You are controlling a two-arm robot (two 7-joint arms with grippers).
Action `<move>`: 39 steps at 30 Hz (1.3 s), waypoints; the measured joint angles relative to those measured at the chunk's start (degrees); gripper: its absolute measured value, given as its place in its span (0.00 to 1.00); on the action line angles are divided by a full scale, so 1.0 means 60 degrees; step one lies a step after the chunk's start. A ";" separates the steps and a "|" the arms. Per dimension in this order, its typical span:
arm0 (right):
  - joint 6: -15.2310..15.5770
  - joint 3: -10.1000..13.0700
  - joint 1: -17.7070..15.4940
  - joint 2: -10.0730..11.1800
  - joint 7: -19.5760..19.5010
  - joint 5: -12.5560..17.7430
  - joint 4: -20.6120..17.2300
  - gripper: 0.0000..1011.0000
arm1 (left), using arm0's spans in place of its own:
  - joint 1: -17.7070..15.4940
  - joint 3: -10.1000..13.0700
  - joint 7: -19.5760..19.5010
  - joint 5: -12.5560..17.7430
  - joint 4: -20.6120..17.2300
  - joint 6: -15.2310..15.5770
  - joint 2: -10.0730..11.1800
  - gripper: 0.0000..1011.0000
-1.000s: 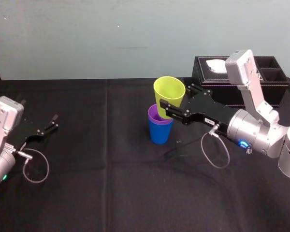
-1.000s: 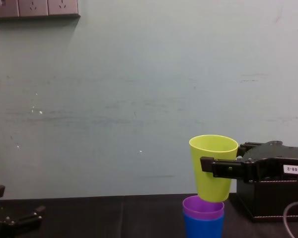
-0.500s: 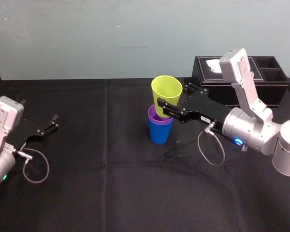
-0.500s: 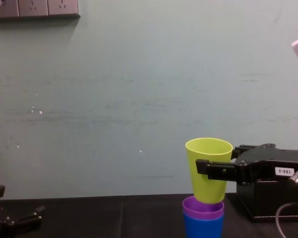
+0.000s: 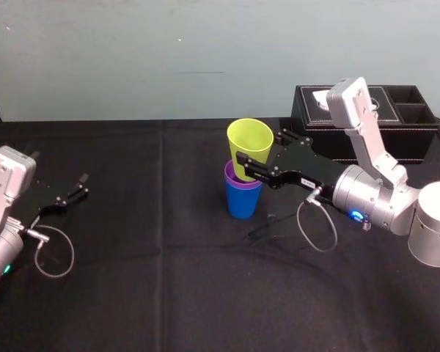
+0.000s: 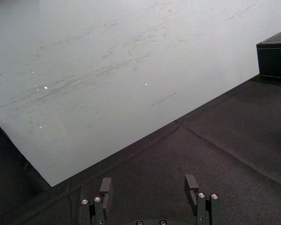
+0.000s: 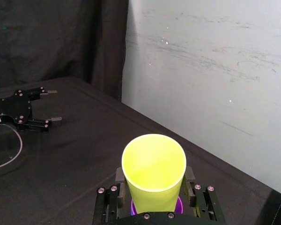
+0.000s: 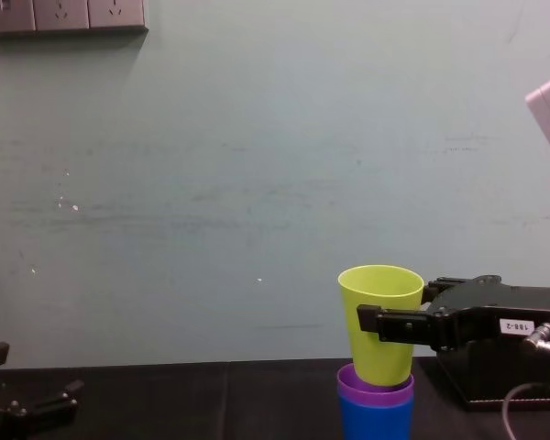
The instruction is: Stack the three plastic cups sequentially using one hand.
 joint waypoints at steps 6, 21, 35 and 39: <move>-0.0007 -0.0001 0.0034 -0.0036 0.0014 -0.0022 0.0060 0.72 | 0.0000 0.0000 0.0000 -0.0001 0.0000 0.0000 0.0000 1.00; -0.0057 -0.0071 0.0208 -0.0195 0.0092 -0.0120 0.0493 0.72 | 0.0000 0.0000 0.0000 0.0000 0.0000 0.0000 0.0000 1.00; -0.0144 -0.0136 0.0308 -0.0332 0.0294 -0.0069 0.0919 0.72 | -0.0001 0.0000 0.0000 0.0000 0.0000 0.0000 0.0000 1.00; -0.0152 -0.0153 0.0309 -0.0339 0.0308 -0.0050 0.0952 0.72 | -0.0001 0.0000 0.0000 0.0000 0.0000 0.0000 0.0000 1.00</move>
